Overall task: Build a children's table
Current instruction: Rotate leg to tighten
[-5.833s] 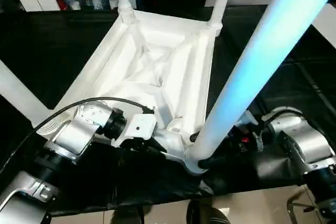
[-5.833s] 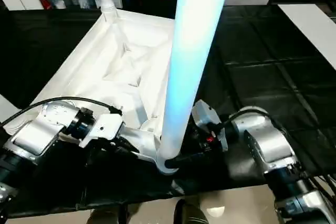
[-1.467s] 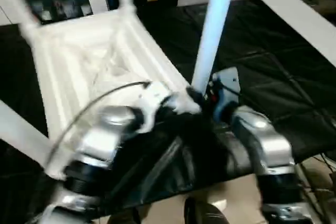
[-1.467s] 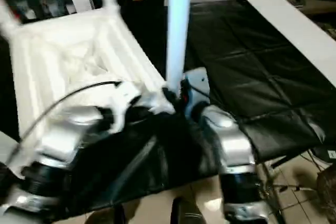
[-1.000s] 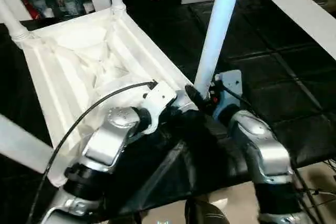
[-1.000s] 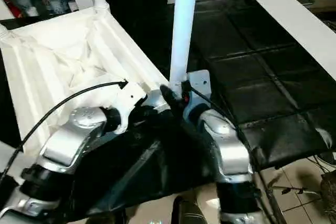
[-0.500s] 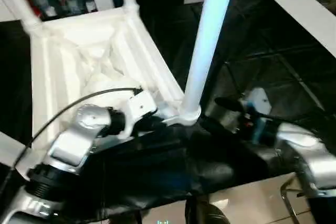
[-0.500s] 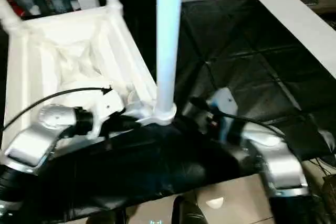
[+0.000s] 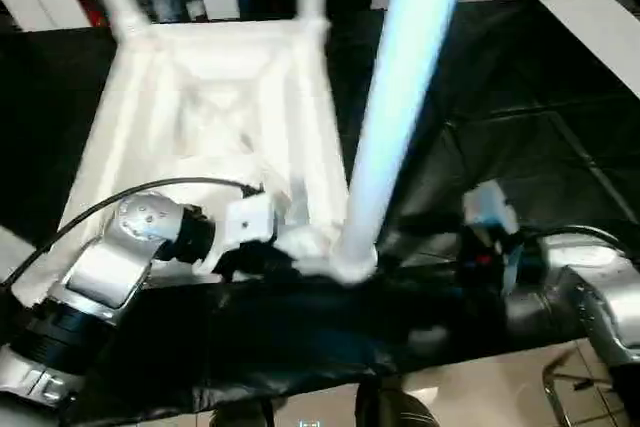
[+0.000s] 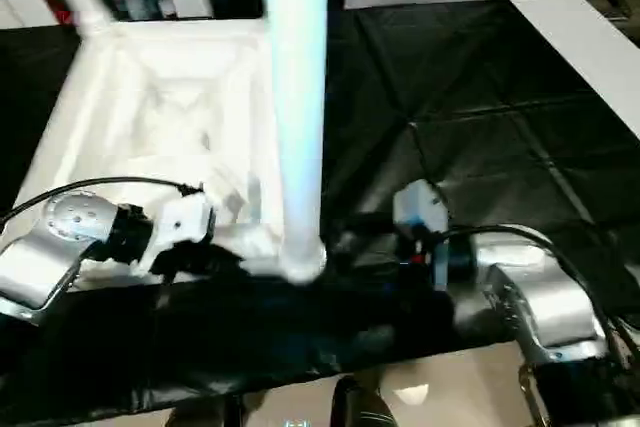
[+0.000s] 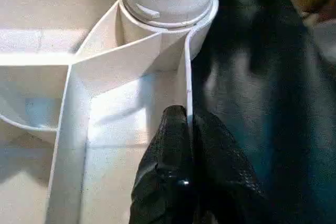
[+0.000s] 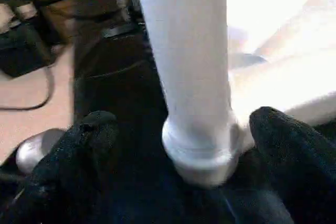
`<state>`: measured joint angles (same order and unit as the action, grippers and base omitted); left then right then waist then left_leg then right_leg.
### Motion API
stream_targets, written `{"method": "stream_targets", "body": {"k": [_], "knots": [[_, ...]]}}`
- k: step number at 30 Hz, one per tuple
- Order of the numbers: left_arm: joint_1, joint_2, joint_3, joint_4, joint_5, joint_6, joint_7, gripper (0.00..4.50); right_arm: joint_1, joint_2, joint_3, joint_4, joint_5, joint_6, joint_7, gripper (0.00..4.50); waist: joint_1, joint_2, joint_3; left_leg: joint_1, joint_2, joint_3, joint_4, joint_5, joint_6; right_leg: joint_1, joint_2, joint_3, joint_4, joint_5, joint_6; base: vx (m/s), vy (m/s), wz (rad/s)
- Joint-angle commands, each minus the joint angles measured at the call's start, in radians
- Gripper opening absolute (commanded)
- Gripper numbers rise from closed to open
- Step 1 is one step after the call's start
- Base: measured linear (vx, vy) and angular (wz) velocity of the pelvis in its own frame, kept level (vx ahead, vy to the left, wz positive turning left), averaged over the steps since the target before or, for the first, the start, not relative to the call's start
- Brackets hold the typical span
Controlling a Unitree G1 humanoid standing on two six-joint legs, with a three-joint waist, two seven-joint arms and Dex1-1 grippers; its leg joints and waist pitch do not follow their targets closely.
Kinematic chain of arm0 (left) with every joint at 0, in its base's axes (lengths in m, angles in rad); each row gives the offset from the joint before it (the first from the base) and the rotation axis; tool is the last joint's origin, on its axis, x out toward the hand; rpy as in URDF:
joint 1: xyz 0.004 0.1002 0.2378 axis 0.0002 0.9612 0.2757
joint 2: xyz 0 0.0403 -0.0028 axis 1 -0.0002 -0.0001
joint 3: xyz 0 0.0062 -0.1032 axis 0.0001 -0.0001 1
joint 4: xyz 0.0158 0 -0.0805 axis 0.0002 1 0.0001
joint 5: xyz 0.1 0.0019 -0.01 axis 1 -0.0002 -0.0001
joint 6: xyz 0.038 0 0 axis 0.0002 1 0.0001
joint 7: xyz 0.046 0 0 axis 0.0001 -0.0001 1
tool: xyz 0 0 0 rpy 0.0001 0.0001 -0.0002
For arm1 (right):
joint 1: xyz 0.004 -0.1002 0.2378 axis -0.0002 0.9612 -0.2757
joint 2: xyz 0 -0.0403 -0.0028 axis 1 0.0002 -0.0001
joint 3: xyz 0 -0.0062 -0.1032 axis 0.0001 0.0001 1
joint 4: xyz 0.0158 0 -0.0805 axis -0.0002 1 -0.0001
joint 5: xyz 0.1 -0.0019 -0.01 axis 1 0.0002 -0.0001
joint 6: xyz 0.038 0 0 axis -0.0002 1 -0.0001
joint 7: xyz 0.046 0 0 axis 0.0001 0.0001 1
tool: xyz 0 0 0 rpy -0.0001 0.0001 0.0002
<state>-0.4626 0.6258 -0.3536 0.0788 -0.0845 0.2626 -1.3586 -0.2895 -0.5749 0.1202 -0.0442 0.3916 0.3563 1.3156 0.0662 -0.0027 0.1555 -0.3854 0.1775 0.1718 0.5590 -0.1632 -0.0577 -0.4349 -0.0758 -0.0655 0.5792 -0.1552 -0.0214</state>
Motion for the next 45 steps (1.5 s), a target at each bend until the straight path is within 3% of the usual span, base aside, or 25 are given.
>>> {"method": "stream_targets", "body": {"k": [1,5,6,9,18,23,28,33,35,36,38,39,40,42,43,45], "knots": [[-0.025,-0.004,-0.081,-0.003,-0.007,-0.05,-0.097,0.0,-0.029,-0.021,0.036,0.029,-0.013,-0.024,0.066,4.28,-0.007,0.0,-0.071,0.025,0.052,-0.004,-0.052,-0.13,0.132,0.06,-0.062,0.052,-0.049,-0.167,-0.275,0.0,0.0,0.0],[-0.053,-0.017,-0.095,0.033,0.011,-0.086,-0.112,0.0,-0.069,-0.019,0.08,0.081,-0.034,-0.045,0.113,3.97,0.001,-0.004,-0.077,0.022,0.052,-0.003,-0.048,-0.123,0.125,0.065,-0.065,0.053,-0.045,-0.155,-0.278,0.0,0.0,0.0],[-0.062,-0.025,-0.097,0.046,0.018,-0.095,-0.109,0.0,-0.08,-0.017,0.093,0.096,-0.042,-0.051,0.123,3.72,0.001,-0.004,-0.076,0.021,0.05,-0.003,-0.048,-0.122,0.125,0.065,-0.064,0.052,-0.045,-0.157,-0.28,0.0,0.0,0.0],[-0.075,-0.035,-0.098,0.063,0.026,-0.101,-0.102,0.0,-0.102,-0.008,0.114,0.12,-0.049,-0.047,0.138,3.61,0.006,-0.009,-0.078,0.018,0.051,-0.004,-0.047,-0.125,0.119,0.068,-0.067,0.053,-0.046,-0.176,-0.269,0.0,0.0,0.0],[-0.083,-0.035,-0.105,0.087,0.026,-0.13,-0.117,0.0,-0.161,0.019,0.156,0.201,-0.049,-0.058,0.19,2.71,0.008,-0.009,-0.081,0.018,0.051,-0.004,-0.045,-0.136,0.109,0.065,-0.065,0.052,-0.045,-0.215,-0.256,0.0,0.0,0.0],[-0.081,-0.033,-0.104,0.089,0.028,-0.13,-0.116,0.0,-0.167,0.021,0.163,0.207,-0.039,-0.048,0.203,2.35,0.009,-0.011,-0.084,0.017,0.05,-0.003,-0.042,-0.113,0.118,0.067,-0.064,0.052,-0.04,-0.177,-0.267,0.0,0.0,0.0],[-0.074,-0.037,-0.092,0.089,0.016,-0.097,-0.095,0.0,-0.152,0.025,0.15,0.173,0.002,0.006,0.197,2.08,0.01,-0.013,-0.081,0.017,0.05,-0.002,-0.042,-0.122,0.118,0.065,-0.064,0.052,-0.043,-0.207,-0.261,0.0,0.0,0.0],[-0.059,-0.074,-0.033,0.053,-0.032,0.045,-0.007,0.0,-0.106,0.088,0.1,0.1,0.041,0.087,0.037,2.06,0.009,-0.01,-0.079,0.016,0.05,-0.005,-0.046,-0.144,0.092,0.065,-0.066,0.054,-0.048,-0.258,-0.244,0.0,0.0,0.0],[-0.06,-0.112,-0.007,0.044,-0.032,0.107,0.072,0.0,-0.085,0.146,0.092,0.074,0.005,0.099,-0.091,2.06,0.005,-0.01,-0.077,0.017,0.045,-0.006,-0.047,-0.176,0.079,0.063,-0.066,0.052,-0.056,-0.321,-0.225,0.0,0.0,0.0],[-0.062,-0.14,0.01,0.04,-0.03,0.147,0.128,0.0,-0.074,0.188,0.087,0.059,-0.017,0.118,-0.181,2.06,-0.001,-0.008,-0.068,0.017,0.044,-0.006,-0.052,-0.217,0.049,0.057,-0.066,0.053,-0.07,-0.423,-0.193,0.0,0.0,0.0],[-0.068,-0.184,0.032,0.038,-0.023,0.198,0.207,0.0,-0.066,0.248,0.075,0.044,-0.035,0.158,-0.293,2.06,-0.014,-0.016,-0.071,0.01,0.037,-0.015,-0.055,-0.224,0.022,0.066,-0.067,0.045,-0.071,-0.488,-0.159,-0.026,0.0,-0.04],[-0.069,-0.21,0.043,0.031,-0.021,0.231,0.249,0.0,-0.061,0.286,0.067,0.034,-0.044,0.18,-0.356,2.06,-0.018,-0.01,-0.068,0.007,0.036,-0.017,-0.058,-0.227,0.014,0.067,-0.066,0.044,-0.07,-0.504,-0.149,-0.052,0.0,-0.08],[-0.069,-0.21,0.043,0.031,-0.021,0.231,0.249,0.0,-0.061,0.286,0.067,0.034,-0.044,0.18,-0.356,2.06,-0.029,-0.013,-0.065,0.004,0.034,-0.02,-0.059,-0.25,0.005,0.064,-0.066,0.04,-0.08,-0.558,-0.122,-0.057,0.013,-0.13],[-0.074,-0.282,0.069,0.011,-0.011,0.309,0.355,0.0,-0.052,0.382,0.056,0.012,-0.079,0.239,-0.508,2.05,-0.038,-0.01,-0.066,0.003,0.03,-0.022,-0.057,-0.25,0.006,0.065,-0.07,0.04,-0.087,-0.592,-0.096,0.0,0.0,0.0],[-0.074,-0.284,0.069,0.01,-0.011,0.312,0.357,0.0,-0.051,0.385,0.056,0.011,-0.08,0.241,-0.513,2.05,-0.043,-0.01,-0.067,0.008,0.03,-0.019,-0.056,-0.252,0.009,0.056,-0.066,0.043,-0.09,-0.581,-0.095,0.0,0.0,0.0],[-0.078,-0.334,0.074,0.004,0.009,0.341,0.422,0.0,-0.048,0.457,0.05,0.013,-0.127,0.256,-0.646,2.05,-0.048,-0.01,-0.067,0.012,0.03,-0.016,-0.054,-0.247,0.019,0.052,-0.064,0.044,-0.092,-0.559,-0.1,0.0,0.0,0.0]]}}
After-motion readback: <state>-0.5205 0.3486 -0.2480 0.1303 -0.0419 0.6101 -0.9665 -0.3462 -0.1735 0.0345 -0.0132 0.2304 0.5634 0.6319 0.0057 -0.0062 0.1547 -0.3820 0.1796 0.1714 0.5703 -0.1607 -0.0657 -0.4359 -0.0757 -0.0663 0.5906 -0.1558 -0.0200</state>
